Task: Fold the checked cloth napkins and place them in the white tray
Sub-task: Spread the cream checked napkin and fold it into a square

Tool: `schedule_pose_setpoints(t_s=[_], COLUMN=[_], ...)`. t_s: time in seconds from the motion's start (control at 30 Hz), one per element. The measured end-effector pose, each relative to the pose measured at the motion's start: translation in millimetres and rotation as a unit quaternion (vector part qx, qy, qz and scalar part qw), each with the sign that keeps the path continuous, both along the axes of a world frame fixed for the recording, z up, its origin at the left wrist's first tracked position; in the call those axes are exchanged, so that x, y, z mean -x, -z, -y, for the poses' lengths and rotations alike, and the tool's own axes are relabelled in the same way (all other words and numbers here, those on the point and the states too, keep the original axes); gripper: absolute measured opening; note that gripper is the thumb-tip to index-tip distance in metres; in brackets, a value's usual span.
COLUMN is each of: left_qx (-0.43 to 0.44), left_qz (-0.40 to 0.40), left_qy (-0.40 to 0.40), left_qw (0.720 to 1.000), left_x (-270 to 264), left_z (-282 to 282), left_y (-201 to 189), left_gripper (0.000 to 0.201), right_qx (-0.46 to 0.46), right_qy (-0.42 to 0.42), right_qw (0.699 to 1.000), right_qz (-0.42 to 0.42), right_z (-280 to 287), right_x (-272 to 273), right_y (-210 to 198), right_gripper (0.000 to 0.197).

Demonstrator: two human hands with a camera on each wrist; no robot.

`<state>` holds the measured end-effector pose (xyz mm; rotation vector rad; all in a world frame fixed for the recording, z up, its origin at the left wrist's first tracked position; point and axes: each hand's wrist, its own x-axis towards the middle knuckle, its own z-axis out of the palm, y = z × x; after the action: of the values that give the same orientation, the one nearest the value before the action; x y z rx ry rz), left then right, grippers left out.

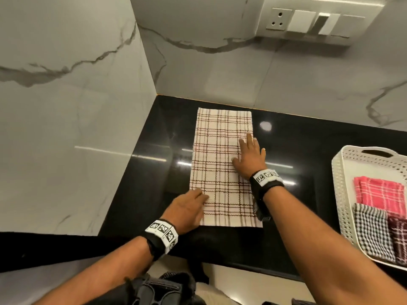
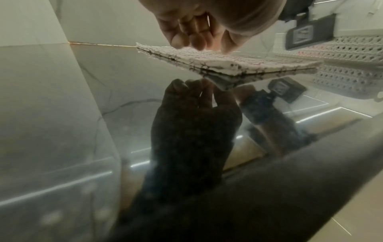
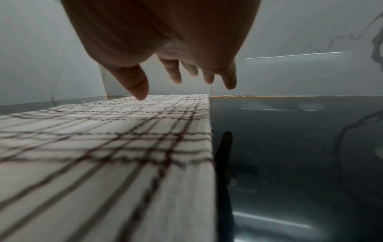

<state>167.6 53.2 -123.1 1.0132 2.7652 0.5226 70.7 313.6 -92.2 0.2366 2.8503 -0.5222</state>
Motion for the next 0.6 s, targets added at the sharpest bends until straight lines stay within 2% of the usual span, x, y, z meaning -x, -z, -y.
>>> schedule_pose_setpoints(t_s=[0.1, 0.23, 0.33, 0.5, 0.6], left_qx=[-0.022, 0.012, 0.024, 0.036, 0.081], left_qz=[-0.026, 0.029, 0.026, 0.028, -0.002], left_qy=[-0.037, -0.053, -0.068, -0.089, -0.077], left_qw=[0.999, 0.998, 0.997, 0.995, 0.994], left_x=[0.1, -17.4, -45.0, -90.2, -119.1], left_z=[6.3, 11.2, 11.1, 9.7, 6.3], left_y=[-0.4, 1.1, 3.6, 5.9, 4.0], left_gripper=[0.024, 0.019, 0.017, 0.028, 0.047], right_qx=[-0.004, -0.010, -0.030, -0.028, -0.016], right_qy=[-0.004, -0.028, -0.058, -0.086, -0.105], right_qw=[1.000, 0.999, 0.997, 0.996, 0.994], right_qz=[0.021, 0.025, 0.052, 0.014, 0.010], right_z=[-4.2, -2.4, -3.3, -11.1, -18.9], right_x=[-54.6, -138.7, -191.7, -249.9, -278.1], right_y=[-9.0, -8.1, 1.8, 8.9, 13.4], right_gripper=[0.062, 0.033, 0.024, 0.034, 0.054])
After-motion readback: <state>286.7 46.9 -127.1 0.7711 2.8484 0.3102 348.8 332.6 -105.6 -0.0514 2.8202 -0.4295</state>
